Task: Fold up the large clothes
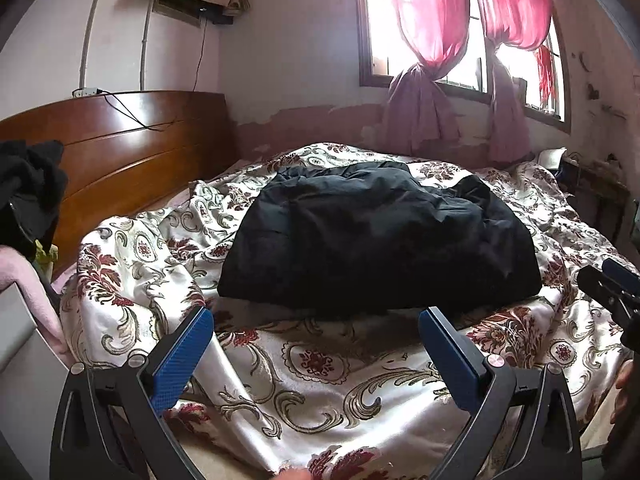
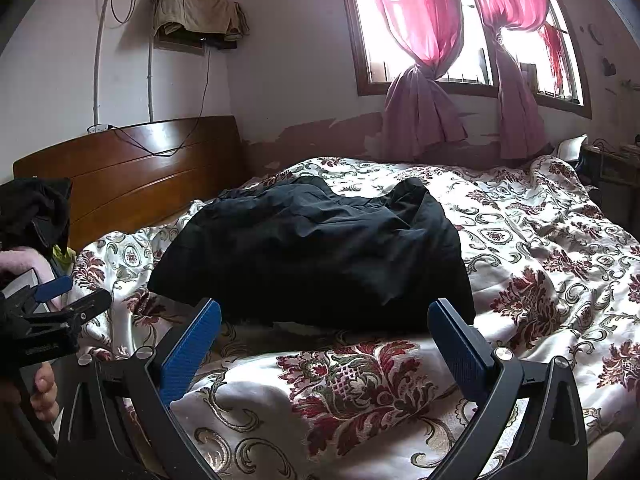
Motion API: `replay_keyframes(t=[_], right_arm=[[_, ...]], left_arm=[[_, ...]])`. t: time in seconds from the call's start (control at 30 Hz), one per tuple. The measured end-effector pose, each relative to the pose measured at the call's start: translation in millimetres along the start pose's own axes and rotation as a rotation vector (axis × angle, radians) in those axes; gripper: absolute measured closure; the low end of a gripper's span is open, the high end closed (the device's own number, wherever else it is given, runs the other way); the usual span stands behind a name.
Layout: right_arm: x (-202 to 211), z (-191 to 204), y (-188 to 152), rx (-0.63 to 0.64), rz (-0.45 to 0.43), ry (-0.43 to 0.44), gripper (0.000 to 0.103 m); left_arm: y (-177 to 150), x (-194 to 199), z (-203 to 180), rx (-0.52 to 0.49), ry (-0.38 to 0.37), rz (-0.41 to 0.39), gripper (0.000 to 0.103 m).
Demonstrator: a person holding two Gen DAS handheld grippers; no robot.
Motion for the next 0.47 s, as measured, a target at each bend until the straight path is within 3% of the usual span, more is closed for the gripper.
replay_keyframes(t=[0.47], right_arm=[[-0.6,2.8,-1.6,-0.003,0.005,0.003,0.001]], left_arm=[[-1.4,-3.4,1.7,-0.016,0.01,0.008,0.0]])
Point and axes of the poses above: each gripper's, at about its wrist camera, not at the fingertips, and x roughly against the way its jaws point, z to its left, y to its top, the point moved 5 cm from there along -x, roughly the way its jaws point, and after that the axes turned 12 degrees about x, right-handed, at the moved point
